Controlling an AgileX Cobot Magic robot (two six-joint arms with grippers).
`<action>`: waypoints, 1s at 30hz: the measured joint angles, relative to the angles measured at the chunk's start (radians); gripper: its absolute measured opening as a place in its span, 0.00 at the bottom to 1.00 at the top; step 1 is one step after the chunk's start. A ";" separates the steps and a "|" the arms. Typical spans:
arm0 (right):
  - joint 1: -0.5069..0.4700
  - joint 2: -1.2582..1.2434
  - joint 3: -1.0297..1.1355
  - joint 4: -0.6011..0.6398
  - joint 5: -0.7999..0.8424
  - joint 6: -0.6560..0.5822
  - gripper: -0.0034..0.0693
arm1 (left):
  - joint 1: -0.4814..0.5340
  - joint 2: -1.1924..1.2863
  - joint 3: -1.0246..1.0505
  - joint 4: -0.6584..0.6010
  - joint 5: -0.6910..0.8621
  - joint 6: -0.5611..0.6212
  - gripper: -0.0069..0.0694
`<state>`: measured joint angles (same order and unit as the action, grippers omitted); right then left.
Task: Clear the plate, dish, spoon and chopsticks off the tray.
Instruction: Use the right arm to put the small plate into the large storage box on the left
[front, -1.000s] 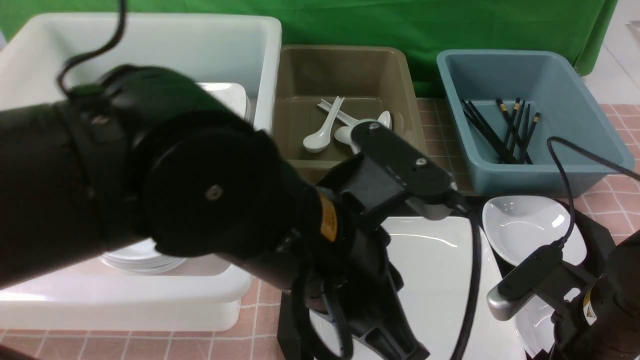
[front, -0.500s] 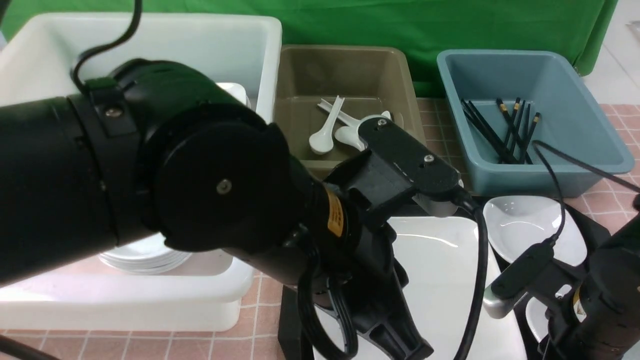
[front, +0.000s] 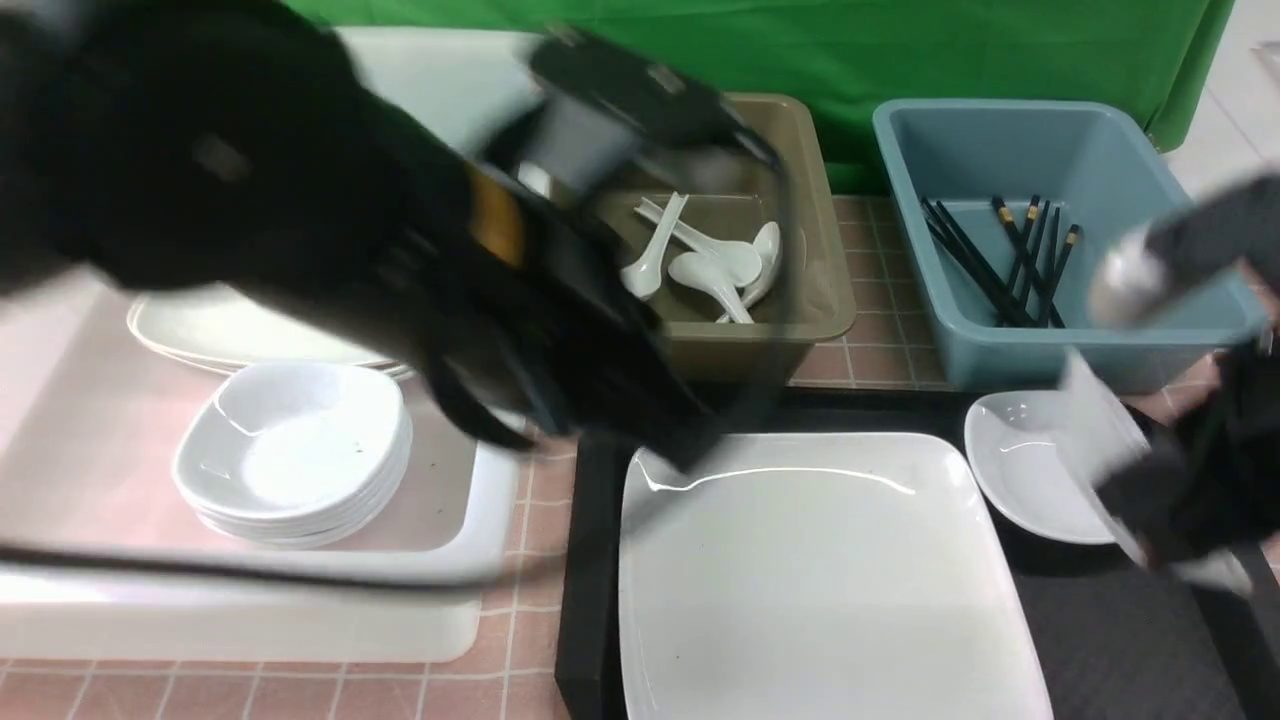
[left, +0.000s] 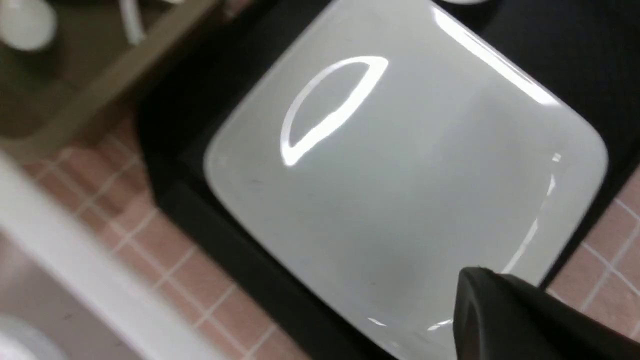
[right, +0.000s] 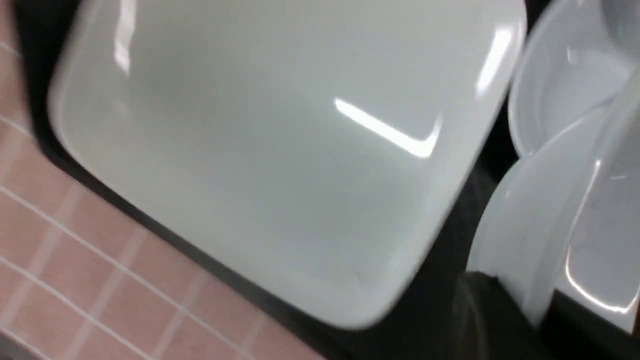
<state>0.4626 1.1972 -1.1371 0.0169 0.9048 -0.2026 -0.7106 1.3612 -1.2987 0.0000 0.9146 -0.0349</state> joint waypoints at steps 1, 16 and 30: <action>0.018 0.014 -0.076 0.086 -0.016 -0.061 0.15 | 0.071 -0.034 -0.004 0.000 0.021 0.000 0.09; 0.430 0.714 -0.823 0.242 -0.219 -0.195 0.15 | 0.795 -0.360 0.085 -0.052 0.189 0.008 0.09; 0.472 1.157 -1.116 0.231 -0.230 -0.282 0.17 | 0.903 -0.388 0.152 -0.130 0.193 0.088 0.09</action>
<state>0.9351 2.3538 -2.2531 0.2480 0.6752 -0.4845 0.1925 0.9732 -1.1470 -0.1298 1.1076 0.0535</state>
